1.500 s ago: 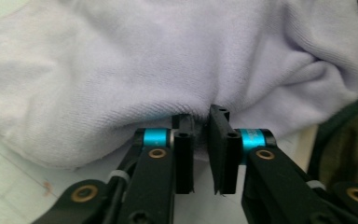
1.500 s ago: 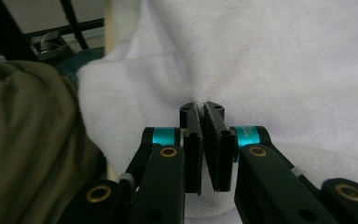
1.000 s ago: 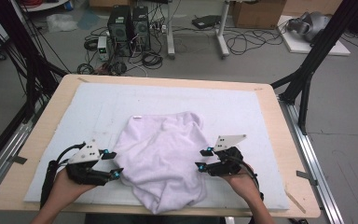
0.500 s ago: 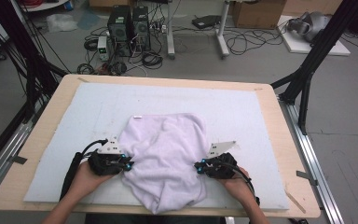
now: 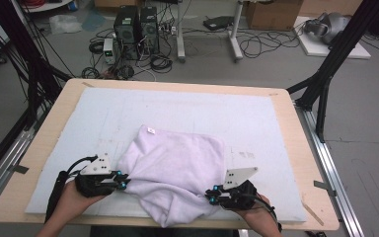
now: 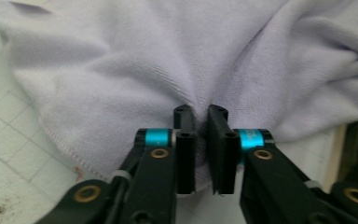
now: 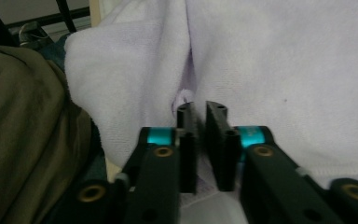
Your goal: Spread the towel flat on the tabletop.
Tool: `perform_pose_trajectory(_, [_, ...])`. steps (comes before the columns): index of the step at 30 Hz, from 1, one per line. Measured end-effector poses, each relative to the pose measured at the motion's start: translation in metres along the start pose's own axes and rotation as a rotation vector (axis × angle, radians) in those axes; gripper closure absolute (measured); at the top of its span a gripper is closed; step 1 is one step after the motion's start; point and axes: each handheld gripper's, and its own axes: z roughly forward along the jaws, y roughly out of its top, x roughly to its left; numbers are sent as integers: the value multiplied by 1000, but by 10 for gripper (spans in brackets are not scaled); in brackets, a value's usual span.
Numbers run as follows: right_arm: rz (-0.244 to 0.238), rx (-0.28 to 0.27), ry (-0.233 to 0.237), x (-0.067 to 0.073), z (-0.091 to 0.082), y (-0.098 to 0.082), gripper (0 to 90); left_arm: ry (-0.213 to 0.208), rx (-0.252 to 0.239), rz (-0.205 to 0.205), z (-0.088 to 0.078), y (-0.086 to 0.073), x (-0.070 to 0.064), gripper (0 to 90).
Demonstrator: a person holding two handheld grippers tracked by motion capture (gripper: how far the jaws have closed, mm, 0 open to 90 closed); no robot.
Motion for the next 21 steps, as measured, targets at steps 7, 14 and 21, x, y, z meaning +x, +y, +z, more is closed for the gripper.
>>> perform_pose_trajectory(7, [71,-77,-30,-29,-7,7,585,26,-29,-53,-4,6,21,480])
perform_pose_trajectory(14, [32,10,-15,-26,27,9,592,-53,82,-42,30,-1,23,706])
perform_pose_trajectory(21, [23,36,39,-23,34,5,858,-45,69,-24,26,-7,15,870])
